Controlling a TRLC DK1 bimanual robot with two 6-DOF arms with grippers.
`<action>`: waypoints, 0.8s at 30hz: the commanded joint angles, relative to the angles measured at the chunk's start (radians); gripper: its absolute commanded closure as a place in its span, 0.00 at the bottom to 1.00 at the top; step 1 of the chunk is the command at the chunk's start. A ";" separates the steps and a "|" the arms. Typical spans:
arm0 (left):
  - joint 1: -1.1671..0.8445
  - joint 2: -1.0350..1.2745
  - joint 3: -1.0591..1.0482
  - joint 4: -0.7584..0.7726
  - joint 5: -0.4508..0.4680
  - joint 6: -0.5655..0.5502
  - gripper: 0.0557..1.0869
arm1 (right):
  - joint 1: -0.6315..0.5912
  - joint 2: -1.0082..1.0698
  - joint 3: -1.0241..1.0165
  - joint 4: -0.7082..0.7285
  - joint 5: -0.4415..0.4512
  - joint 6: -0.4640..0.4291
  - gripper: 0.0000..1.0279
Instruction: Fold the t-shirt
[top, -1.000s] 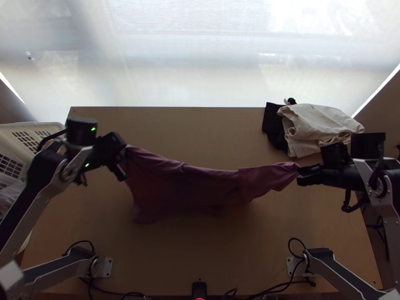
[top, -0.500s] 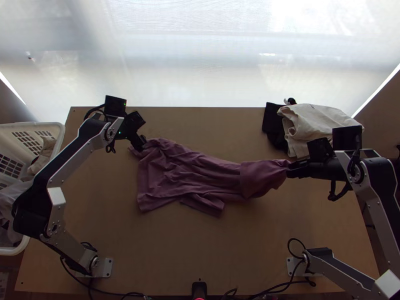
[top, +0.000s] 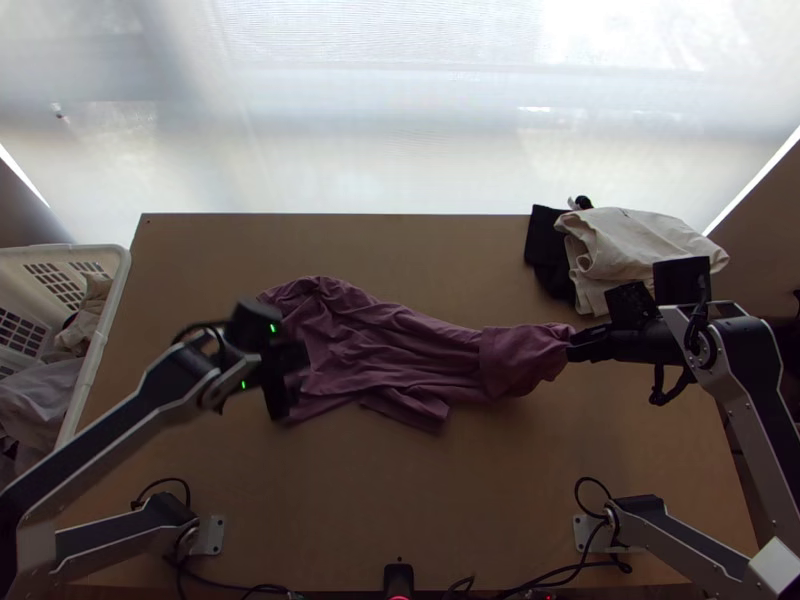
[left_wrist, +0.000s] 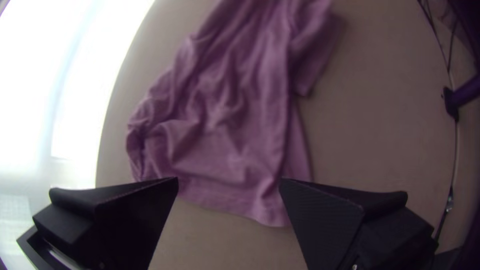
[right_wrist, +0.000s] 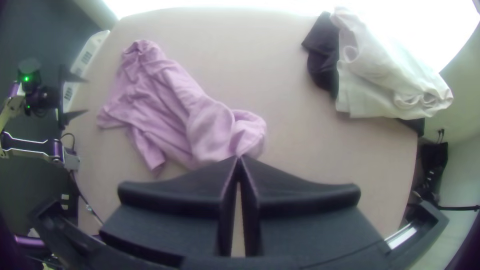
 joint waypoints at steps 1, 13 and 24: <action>-0.229 -0.175 -0.279 -0.015 -0.101 -0.030 0.05 | 0.010 -0.002 -0.008 0.001 -0.001 0.001 0.96; -0.204 -0.071 -0.316 0.084 -0.095 -0.036 0.05 | 0.014 -0.003 -0.008 0.001 -0.001 -0.001 0.96; -0.200 0.024 -0.290 0.162 -0.096 -0.084 0.05 | 0.014 -0.013 -0.021 0.003 -0.001 -0.001 0.96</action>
